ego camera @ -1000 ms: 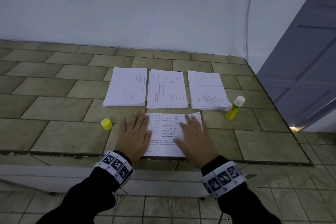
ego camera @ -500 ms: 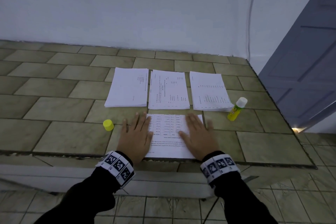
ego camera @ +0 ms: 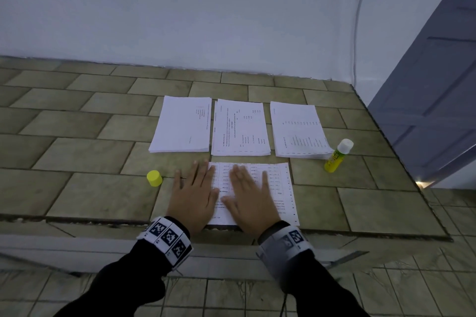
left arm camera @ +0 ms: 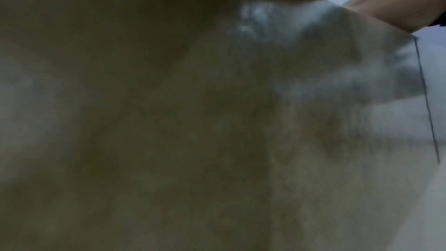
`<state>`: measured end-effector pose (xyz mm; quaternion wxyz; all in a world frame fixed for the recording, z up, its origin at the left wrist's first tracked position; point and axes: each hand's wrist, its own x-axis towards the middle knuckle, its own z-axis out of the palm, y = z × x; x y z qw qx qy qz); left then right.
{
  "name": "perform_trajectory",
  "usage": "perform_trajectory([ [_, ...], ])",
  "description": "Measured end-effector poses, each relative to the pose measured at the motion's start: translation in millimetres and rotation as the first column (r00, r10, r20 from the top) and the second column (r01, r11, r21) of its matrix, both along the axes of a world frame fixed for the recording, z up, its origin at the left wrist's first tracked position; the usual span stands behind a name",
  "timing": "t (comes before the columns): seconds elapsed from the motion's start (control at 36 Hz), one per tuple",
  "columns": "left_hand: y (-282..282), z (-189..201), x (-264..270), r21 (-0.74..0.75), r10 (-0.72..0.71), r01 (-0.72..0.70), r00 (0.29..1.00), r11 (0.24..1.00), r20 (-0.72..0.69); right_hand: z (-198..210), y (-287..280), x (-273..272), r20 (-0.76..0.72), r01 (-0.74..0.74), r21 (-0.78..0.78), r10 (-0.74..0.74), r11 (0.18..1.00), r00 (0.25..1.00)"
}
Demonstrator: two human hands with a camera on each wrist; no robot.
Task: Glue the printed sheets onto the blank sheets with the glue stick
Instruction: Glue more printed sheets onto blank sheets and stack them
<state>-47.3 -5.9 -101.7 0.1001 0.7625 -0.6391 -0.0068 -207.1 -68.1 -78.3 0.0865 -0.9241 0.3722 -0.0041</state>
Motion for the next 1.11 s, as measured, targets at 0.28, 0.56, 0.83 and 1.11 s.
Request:
perform_trajectory([
  [0.28, 1, -2, 1, -0.025, 0.001, -0.002, 0.999, 1.000, -0.037, -6, -29, -50, -0.051, 0.183, 0.012, -0.182, 0.983, 0.982],
  [0.56, 0, 1, -1, 0.063, 0.008, -0.006, 0.999, 0.998, -0.040, 18, -34, -63, -0.145, 0.338, -0.060, -0.344, 0.939, 0.928],
  [0.83, -1, 2, -2, 0.089, 0.004, -0.002, 1.000, 0.996, -0.016, -3, -5, 9, -0.006, -0.047, 0.035, 0.048, 0.998, 0.999],
  [1.11, 1, 3, -1, 0.118, 0.027, -0.024, 0.999, 0.993, -0.032, -5, -36, -67, -0.044, 0.268, 0.026, -0.267, 0.963, 0.963],
])
